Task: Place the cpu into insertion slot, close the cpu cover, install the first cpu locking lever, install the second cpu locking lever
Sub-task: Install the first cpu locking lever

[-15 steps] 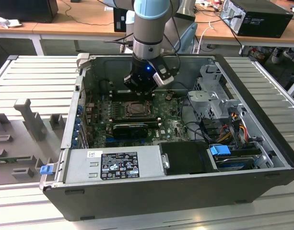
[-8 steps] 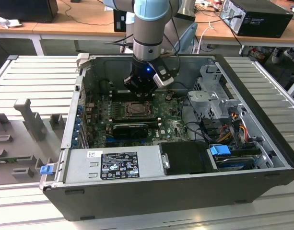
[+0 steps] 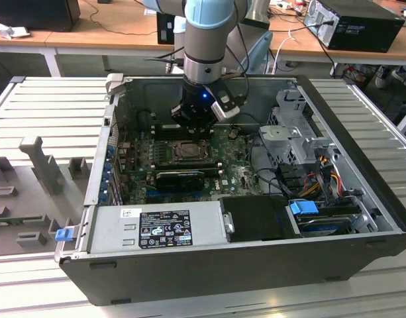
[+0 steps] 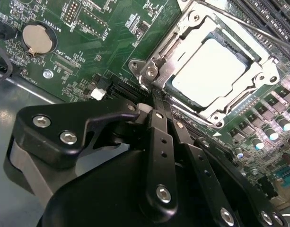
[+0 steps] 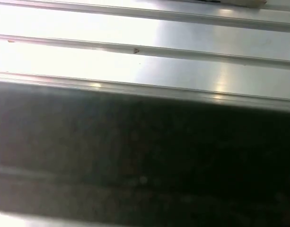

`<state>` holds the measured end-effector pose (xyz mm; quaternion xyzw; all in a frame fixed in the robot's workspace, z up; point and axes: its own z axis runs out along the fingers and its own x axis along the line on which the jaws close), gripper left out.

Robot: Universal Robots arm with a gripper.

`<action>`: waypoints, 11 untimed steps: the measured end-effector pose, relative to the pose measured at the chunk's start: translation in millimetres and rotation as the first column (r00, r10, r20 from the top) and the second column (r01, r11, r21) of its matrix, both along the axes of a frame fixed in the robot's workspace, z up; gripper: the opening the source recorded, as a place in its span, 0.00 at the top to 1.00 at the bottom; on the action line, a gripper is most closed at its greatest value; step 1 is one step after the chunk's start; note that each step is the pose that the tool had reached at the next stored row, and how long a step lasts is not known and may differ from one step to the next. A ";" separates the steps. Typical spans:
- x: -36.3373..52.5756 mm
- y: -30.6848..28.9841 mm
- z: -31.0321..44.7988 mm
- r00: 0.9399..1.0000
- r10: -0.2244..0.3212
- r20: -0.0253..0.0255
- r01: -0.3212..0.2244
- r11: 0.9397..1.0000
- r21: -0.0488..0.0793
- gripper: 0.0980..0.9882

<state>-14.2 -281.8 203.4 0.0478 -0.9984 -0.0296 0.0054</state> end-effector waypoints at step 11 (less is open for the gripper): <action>-0.2 -2.1 21.5 1.000 0.000 -0.001 0.000 1.000 -0.004 0.99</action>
